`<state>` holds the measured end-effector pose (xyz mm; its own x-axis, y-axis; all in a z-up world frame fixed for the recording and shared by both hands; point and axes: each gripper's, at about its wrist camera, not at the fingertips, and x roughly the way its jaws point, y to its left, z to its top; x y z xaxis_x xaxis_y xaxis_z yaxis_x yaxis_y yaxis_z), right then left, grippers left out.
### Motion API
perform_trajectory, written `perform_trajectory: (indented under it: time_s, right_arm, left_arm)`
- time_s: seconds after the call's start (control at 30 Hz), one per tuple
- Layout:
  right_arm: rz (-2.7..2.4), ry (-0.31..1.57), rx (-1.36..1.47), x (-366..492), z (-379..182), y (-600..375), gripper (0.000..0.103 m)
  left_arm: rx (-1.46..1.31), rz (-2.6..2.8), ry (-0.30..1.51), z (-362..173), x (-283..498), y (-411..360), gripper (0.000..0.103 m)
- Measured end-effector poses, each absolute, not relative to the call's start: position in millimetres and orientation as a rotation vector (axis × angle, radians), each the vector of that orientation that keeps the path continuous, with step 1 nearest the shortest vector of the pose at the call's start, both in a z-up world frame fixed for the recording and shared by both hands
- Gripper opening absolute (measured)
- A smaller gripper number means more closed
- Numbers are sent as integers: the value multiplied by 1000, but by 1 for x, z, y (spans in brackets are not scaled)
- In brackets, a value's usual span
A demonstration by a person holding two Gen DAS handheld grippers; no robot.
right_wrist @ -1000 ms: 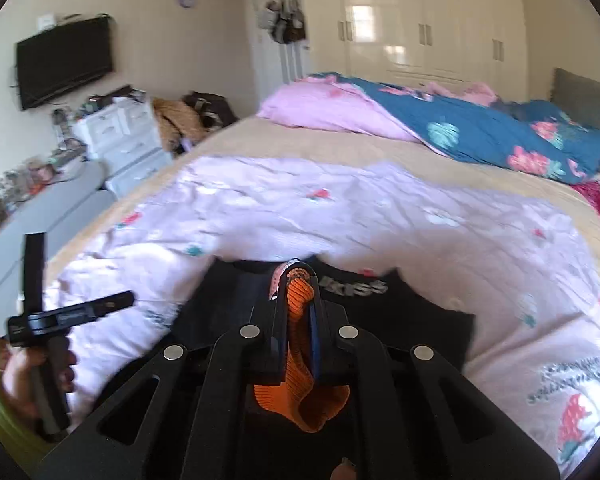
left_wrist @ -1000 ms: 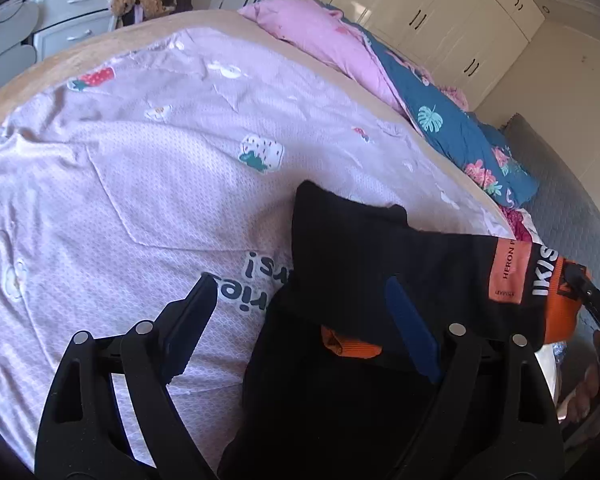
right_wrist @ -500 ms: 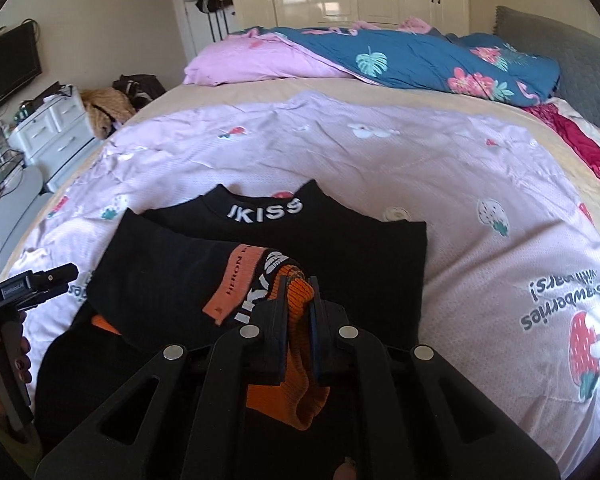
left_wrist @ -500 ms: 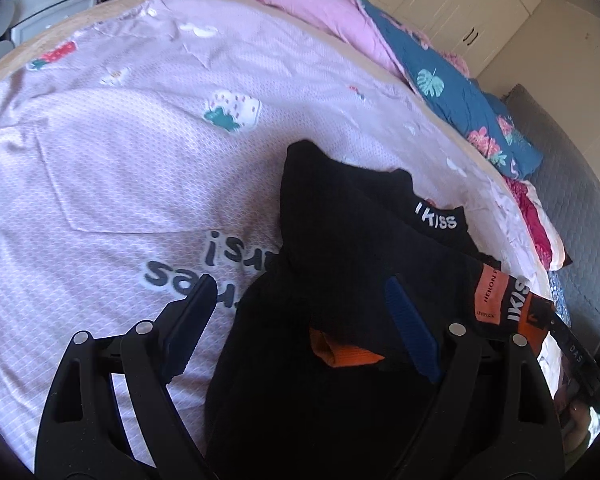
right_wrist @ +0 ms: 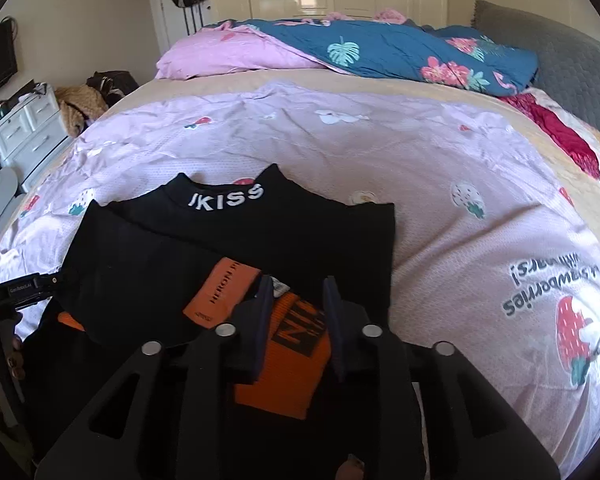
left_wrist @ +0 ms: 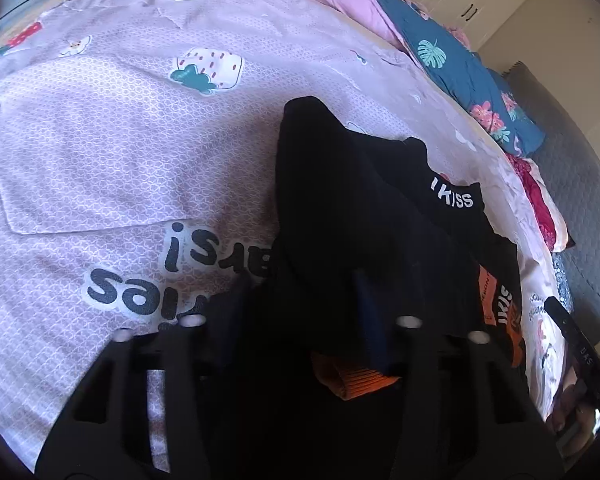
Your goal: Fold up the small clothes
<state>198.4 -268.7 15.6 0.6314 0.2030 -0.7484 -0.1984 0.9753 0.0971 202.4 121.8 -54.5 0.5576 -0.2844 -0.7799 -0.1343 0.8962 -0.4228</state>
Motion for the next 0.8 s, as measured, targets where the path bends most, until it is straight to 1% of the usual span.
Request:
perform_trajectory:
  time_s: [0.03, 0.07, 0.13, 0.23, 0.33, 0.47, 0.5, 0.57, 0.6, 0.67, 0.8]
  right_arm:
    - [229, 863, 17, 198, 14, -271, 30]
    - [230, 870, 26, 197, 12, -272, 32]
    - [232, 887, 26, 195, 9, -271, 33]
    - [262, 899, 20, 190, 6, -263, 33]
    - [297, 903, -17, 187, 4, -245, 36]
    - [343, 910, -31, 185, 3, -225, 36]
    - [353, 910, -38, 185, 4, -220, 37]
    - [375, 912, -53, 184, 4, -211, 43]
    - [387, 913, -58, 184, 4, -206, 43]
    - [398, 918, -70, 183, 3, -200, 43]
    - [410, 928, -60, 181, 0, -197, 43]
  left_arm:
    - [-473, -101, 983, -54, 202, 122, 21]
    - [-467, -109, 974, -53, 201, 122, 18]
    - [-439, -109, 950, -46, 199, 123, 5]
    - [-463, -121, 922, -38, 197, 134, 5]
    - [-464, -96, 956, -49, 199, 140, 4]
    - [-457, -96, 959, -53, 198, 138, 5]
    - [-460, -96, 960, -53, 199, 139, 5]
    - [-464, -94, 960, -51, 199, 140, 5]
    - [-460, -89, 959, -50, 197, 141, 6]
    - [-432, -62, 943, -41, 193, 138, 6]
    - [-334, -64, 833, 0, 179, 118, 5]
